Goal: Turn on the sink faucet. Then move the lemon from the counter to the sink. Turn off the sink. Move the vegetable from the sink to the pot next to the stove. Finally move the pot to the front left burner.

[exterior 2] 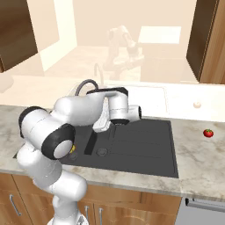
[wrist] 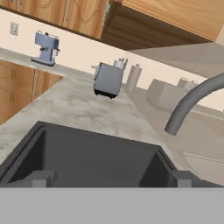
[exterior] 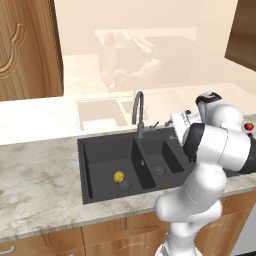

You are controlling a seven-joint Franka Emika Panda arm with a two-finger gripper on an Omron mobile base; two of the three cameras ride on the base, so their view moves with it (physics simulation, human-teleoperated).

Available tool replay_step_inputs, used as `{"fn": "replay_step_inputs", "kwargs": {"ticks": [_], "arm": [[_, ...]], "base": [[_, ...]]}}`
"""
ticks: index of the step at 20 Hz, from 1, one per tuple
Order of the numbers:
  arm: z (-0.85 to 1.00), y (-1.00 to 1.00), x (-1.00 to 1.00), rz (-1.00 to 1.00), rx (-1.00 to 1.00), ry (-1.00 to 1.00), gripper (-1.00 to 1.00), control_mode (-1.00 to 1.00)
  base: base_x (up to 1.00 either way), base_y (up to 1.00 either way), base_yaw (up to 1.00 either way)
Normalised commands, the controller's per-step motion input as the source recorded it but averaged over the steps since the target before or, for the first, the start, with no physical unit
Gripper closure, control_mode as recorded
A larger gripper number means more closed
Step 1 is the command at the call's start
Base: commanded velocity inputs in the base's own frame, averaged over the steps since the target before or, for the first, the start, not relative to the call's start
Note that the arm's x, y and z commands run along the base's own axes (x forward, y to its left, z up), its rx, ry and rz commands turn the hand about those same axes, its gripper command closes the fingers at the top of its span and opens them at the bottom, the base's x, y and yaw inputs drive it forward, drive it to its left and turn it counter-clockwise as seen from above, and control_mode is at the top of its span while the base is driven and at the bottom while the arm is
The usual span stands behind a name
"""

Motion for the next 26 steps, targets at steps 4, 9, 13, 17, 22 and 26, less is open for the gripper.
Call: {"fn": "replay_step_inputs", "kwargs": {"ticks": [4, 9, 13, 17, 22, 26], "arm": [[0.17, 0.43, -0.59, -0.02, -0.07, 0.06, -1.0, -1.0], [0.13, 0.48, -0.51, -0.03, -0.09, 0.09, -1.0, -1.0], [0.06, 0.57, -0.41, -0.06, -0.11, 0.12, -1.0, -1.0], [0.03, 0.62, -0.33, -0.1, -0.12, 0.14, -1.0, -1.0], [0.0, 0.64, -0.21, -0.14, -0.13, 0.17, -1.0, -1.0], [0.0, 0.62, -0.08, -0.15, -0.13, 0.2, -1.0, -1.0]], "base": [[0.0, 0.0, 0.0], [0.0, 0.0, 0.0], [0.0, 0.0, 0.0], [0.0, 0.0, 0.0], [0.0, 0.0, 0.0], [0.0, 0.0, 0.0]]}}
